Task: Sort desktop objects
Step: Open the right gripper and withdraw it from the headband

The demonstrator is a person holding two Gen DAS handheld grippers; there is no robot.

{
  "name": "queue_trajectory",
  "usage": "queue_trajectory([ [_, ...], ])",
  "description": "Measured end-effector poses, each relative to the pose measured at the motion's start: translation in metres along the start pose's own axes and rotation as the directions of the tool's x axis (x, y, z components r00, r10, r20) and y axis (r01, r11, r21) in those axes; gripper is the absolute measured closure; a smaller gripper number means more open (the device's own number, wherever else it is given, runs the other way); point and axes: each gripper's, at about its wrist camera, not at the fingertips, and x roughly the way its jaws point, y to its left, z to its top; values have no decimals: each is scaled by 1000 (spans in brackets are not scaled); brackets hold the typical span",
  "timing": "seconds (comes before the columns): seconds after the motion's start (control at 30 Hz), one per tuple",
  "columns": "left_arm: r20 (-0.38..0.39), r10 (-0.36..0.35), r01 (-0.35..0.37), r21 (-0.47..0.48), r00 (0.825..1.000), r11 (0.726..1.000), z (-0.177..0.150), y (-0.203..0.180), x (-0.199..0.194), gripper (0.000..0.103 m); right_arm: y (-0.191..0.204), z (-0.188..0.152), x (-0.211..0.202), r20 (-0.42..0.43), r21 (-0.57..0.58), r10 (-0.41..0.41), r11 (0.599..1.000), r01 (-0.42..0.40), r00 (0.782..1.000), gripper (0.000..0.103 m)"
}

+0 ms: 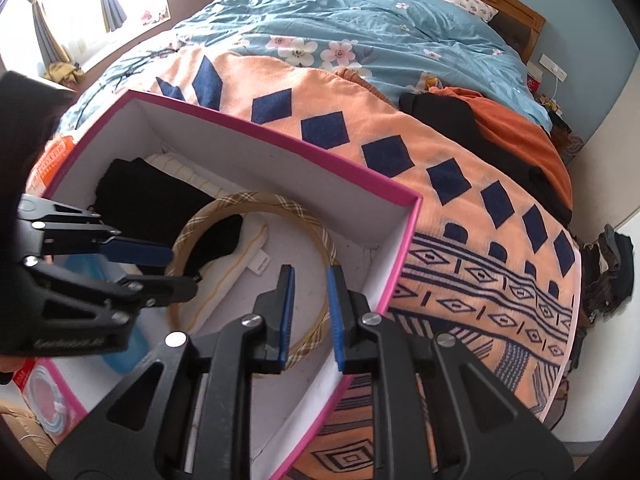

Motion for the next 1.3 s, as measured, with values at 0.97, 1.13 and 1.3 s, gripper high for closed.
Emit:
queue_trajectory([
  [0.97, -63, -161, 158, -59, 985, 986, -10, 7, 13, 68, 0, -49, -50, 107, 124, 110, 985, -123, 988, 78],
  [1.13, -16, -147, 146, -45, 989, 988, -14, 2, 3, 68, -2, -57, -54, 108, 132, 106, 984, -120, 988, 78],
  [1.3, 63, -79, 82, -49, 995, 995, -19, 11, -21, 64, -7, -63, -59, 116, 149, 105, 981, -121, 988, 73],
])
